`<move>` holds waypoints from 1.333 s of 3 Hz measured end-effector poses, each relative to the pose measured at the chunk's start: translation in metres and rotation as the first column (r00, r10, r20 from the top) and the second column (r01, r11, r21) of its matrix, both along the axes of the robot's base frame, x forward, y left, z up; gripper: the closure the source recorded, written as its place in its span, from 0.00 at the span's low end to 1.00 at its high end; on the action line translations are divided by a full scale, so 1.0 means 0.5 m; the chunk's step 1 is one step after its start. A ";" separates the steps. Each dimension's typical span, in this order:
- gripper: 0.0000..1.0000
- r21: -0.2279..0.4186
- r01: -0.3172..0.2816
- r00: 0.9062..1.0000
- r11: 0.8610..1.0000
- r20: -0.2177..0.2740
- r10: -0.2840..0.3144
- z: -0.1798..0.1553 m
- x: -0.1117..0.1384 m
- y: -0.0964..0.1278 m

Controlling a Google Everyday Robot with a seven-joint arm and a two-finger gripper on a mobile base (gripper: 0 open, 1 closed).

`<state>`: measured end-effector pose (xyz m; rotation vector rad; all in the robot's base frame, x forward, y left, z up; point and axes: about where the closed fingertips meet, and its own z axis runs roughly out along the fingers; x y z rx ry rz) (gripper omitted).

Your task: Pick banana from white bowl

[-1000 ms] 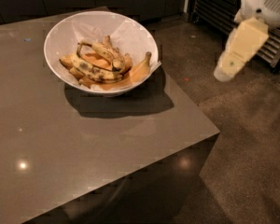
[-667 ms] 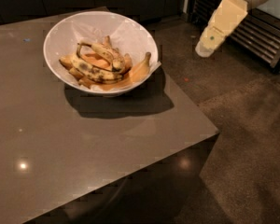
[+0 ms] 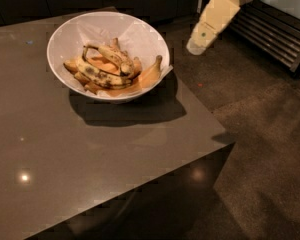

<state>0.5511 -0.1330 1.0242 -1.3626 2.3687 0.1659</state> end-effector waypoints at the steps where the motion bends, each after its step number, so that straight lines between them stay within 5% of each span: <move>1: 0.00 -0.019 -0.054 0.998 0.998 -0.041 0.053 -0.025 0.017 0.073; 2: 0.00 -0.047 -0.091 0.994 0.995 -0.063 0.088 -0.044 0.032 0.129; 4: 0.00 0.002 -0.112 0.994 0.994 0.001 0.112 -0.015 0.047 0.182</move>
Offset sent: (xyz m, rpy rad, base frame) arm 0.0039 0.0830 -0.0388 -0.1350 0.1759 0.1423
